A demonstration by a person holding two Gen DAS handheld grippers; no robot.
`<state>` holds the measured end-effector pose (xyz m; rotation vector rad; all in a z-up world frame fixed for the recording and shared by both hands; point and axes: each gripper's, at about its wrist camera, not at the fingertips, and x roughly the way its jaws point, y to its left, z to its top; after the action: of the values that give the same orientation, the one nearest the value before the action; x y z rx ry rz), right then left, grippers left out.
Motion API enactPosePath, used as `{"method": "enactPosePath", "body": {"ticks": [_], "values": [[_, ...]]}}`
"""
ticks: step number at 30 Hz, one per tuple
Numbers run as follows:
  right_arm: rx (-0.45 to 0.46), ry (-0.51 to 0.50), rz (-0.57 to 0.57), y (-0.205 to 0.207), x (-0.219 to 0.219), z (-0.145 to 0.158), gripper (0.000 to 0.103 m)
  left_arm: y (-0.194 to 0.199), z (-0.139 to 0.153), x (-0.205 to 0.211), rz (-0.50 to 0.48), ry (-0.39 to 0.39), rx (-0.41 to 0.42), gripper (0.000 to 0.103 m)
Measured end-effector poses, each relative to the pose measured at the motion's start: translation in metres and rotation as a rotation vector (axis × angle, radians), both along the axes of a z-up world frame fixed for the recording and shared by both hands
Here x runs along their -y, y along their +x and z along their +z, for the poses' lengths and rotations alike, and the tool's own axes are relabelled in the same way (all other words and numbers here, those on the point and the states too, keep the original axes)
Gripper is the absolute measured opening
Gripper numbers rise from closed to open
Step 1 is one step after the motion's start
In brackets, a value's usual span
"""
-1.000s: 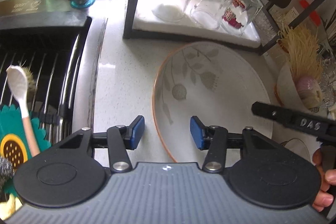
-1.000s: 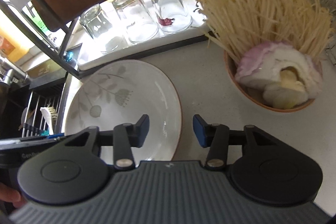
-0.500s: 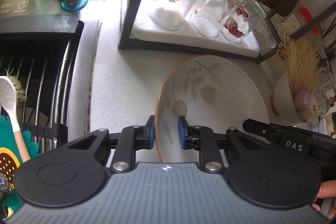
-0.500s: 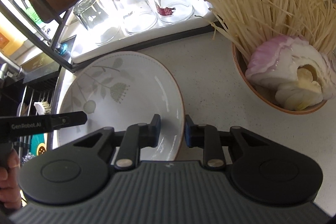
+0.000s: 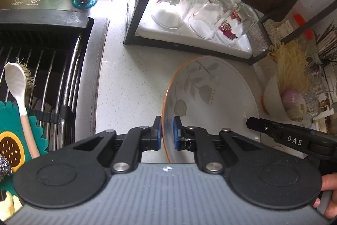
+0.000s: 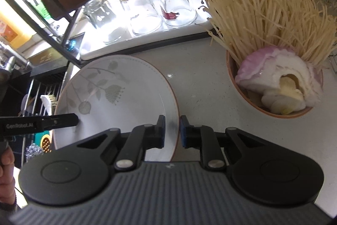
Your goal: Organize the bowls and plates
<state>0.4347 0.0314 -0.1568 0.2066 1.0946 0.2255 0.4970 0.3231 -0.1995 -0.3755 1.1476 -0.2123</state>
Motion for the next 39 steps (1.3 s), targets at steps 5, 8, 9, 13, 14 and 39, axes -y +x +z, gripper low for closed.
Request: {"method": "enactPosePath", "body": {"ticks": [5, 8, 9, 13, 14, 39], "values": [[0.022, 0.036, 0.023, -0.013, 0.008, 0.009, 0.017, -0.010, 0.018, 0.001, -0.022, 0.008, 0.043, 0.012], [0.026, 0.050, 0.030, -0.021, 0.009, 0.012, 0.017, -0.014, 0.026, 0.001, -0.028, 0.014, 0.056, 0.012], [0.026, 0.055, 0.029, -0.023, 0.010, 0.013, 0.017, -0.015, 0.028, 0.001, -0.030, 0.018, 0.061, 0.012], [0.036, 0.100, 0.004, -0.029, 0.018, 0.012, 0.017, -0.020, 0.026, 0.002, -0.031, 0.017, 0.050, 0.012], [0.028, 0.110, -0.002, -0.030, 0.022, 0.010, 0.017, -0.021, 0.022, 0.002, -0.028, 0.010, 0.037, 0.012], [0.114, 0.139, -0.004, -0.058, 0.039, 0.045, 0.016, -0.046, 0.043, 0.006, -0.008, -0.075, 0.062, 0.012]]}}
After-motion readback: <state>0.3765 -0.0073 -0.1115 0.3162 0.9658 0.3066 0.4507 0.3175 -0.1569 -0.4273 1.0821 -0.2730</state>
